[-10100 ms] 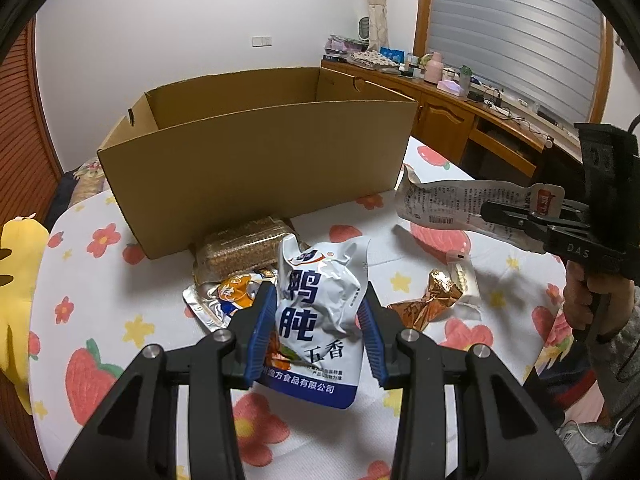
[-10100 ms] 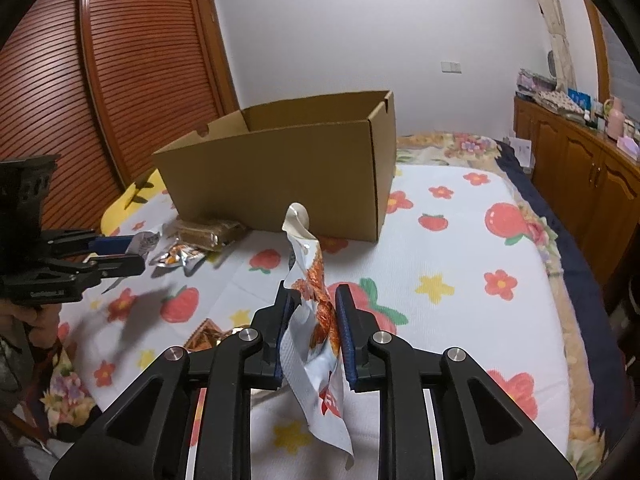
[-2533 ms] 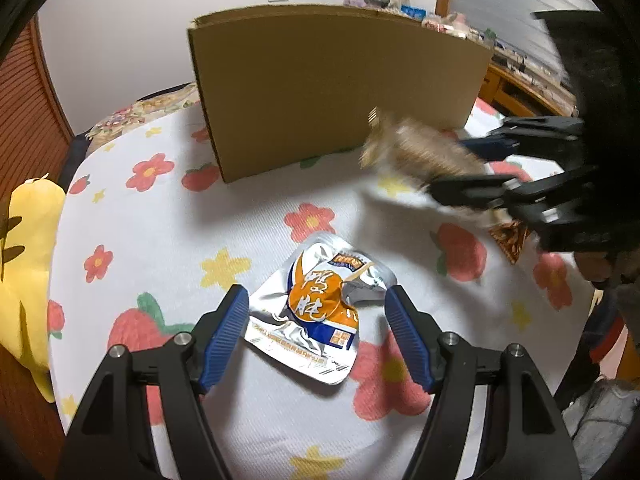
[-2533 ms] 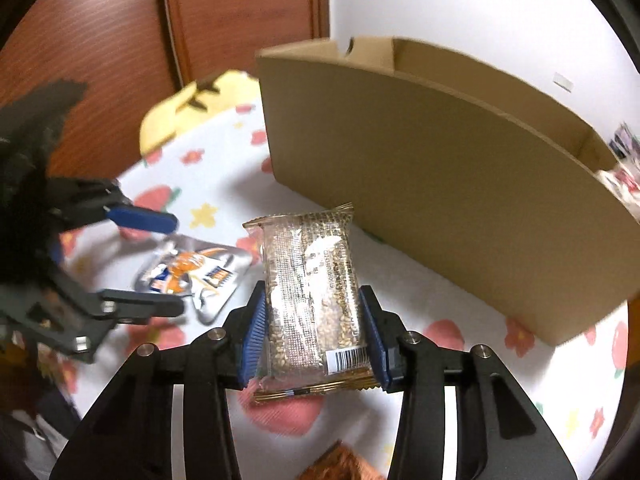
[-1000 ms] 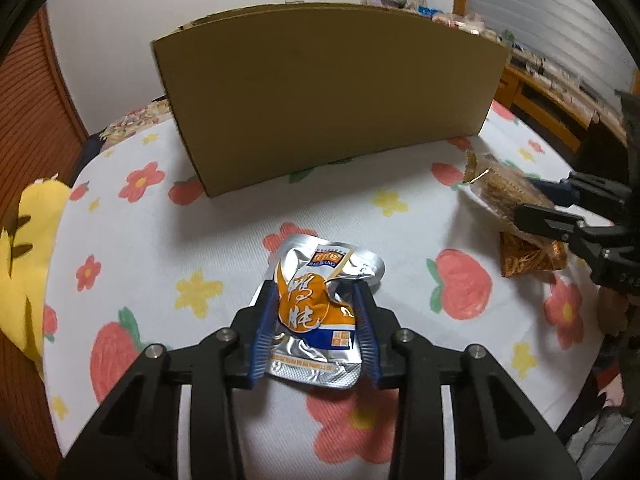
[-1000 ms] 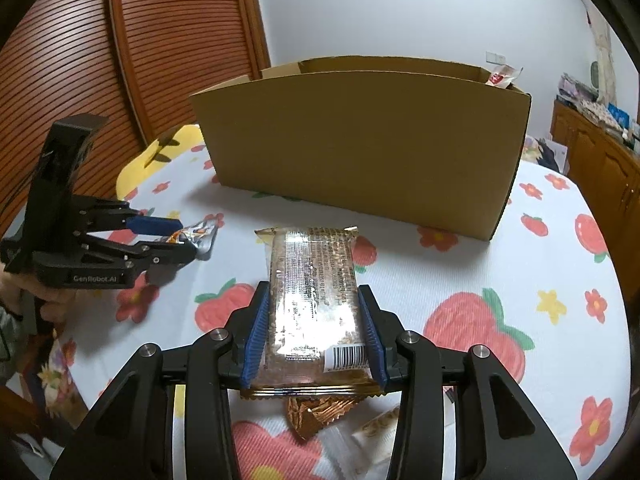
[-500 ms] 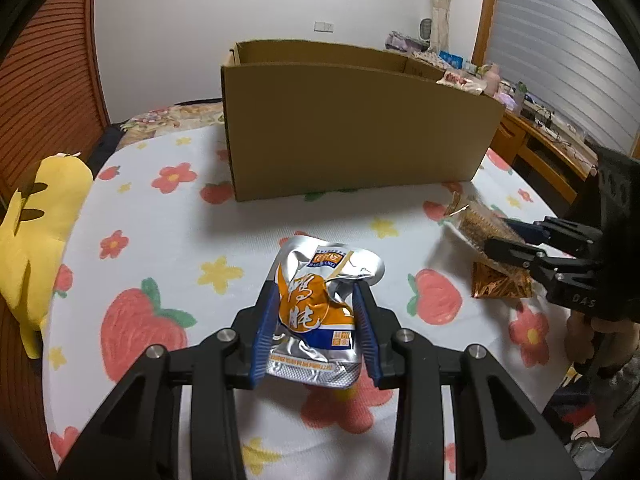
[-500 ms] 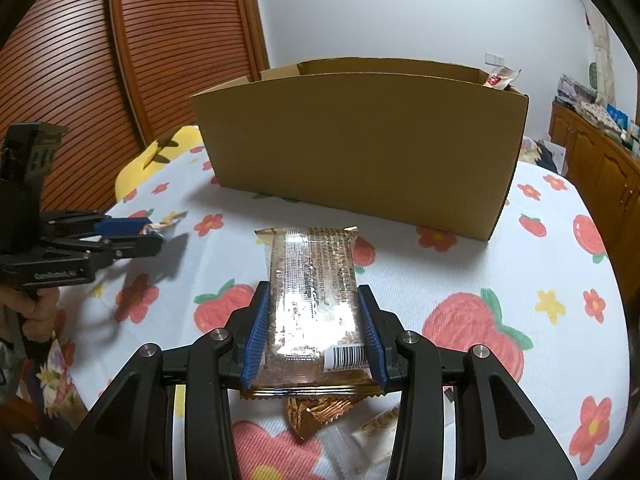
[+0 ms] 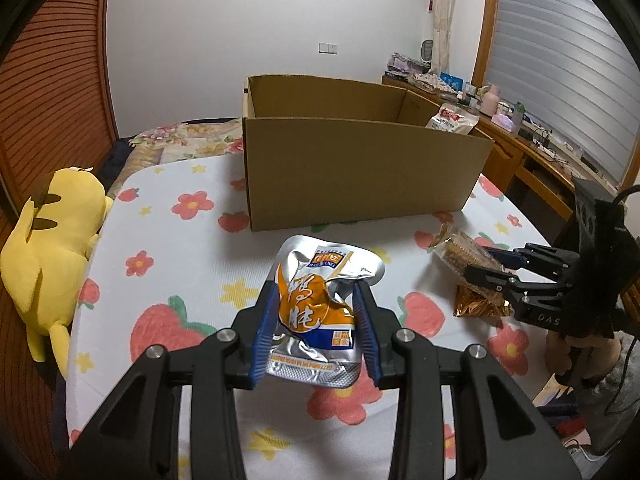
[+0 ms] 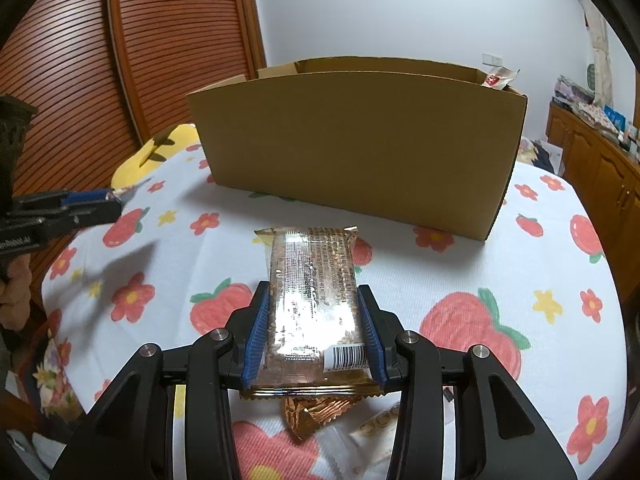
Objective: Organize snacks
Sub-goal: 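Lift the granola bar and silver-orange pouch and carry them over the box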
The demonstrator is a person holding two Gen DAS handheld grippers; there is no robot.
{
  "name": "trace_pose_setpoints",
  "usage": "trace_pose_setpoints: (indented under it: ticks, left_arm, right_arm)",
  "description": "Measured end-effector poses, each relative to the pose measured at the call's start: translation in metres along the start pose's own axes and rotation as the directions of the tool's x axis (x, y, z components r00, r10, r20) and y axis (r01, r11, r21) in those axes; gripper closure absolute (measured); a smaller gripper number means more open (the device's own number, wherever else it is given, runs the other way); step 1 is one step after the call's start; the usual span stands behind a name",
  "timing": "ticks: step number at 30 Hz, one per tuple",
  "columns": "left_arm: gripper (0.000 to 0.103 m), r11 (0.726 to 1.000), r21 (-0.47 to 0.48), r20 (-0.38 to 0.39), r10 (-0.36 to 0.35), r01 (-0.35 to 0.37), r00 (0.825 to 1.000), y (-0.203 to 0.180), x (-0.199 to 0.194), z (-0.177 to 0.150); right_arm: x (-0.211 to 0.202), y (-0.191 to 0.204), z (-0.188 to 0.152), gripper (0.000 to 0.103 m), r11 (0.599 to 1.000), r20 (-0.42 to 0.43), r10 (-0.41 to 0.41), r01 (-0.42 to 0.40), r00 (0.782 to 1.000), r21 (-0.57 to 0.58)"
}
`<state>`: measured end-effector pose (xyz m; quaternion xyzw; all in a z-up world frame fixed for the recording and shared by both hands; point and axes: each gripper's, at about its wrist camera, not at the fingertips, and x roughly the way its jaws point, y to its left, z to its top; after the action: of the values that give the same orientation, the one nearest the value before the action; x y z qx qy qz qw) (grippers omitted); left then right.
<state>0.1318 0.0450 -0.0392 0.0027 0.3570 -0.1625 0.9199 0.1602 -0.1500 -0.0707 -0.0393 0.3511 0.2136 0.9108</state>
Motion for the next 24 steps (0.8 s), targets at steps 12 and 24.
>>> trace_pose_setpoints:
  ticks: [12, 24]
  left_arm:
    - [0.067, 1.000, -0.007, 0.051, 0.011, -0.011, 0.999, 0.000, -0.009, 0.022]
    - [0.067, 1.000, 0.019, 0.140, 0.001, -0.004, 0.990, -0.013, -0.019, 0.071]
  right_arm:
    - [-0.004, -0.001, 0.000, 0.061, 1.000, 0.016, -0.009, 0.009, 1.000, 0.005]
    - [-0.045, -0.007, 0.036, 0.061, 1.000, 0.118, -0.025, 0.026, 0.993, -0.011]
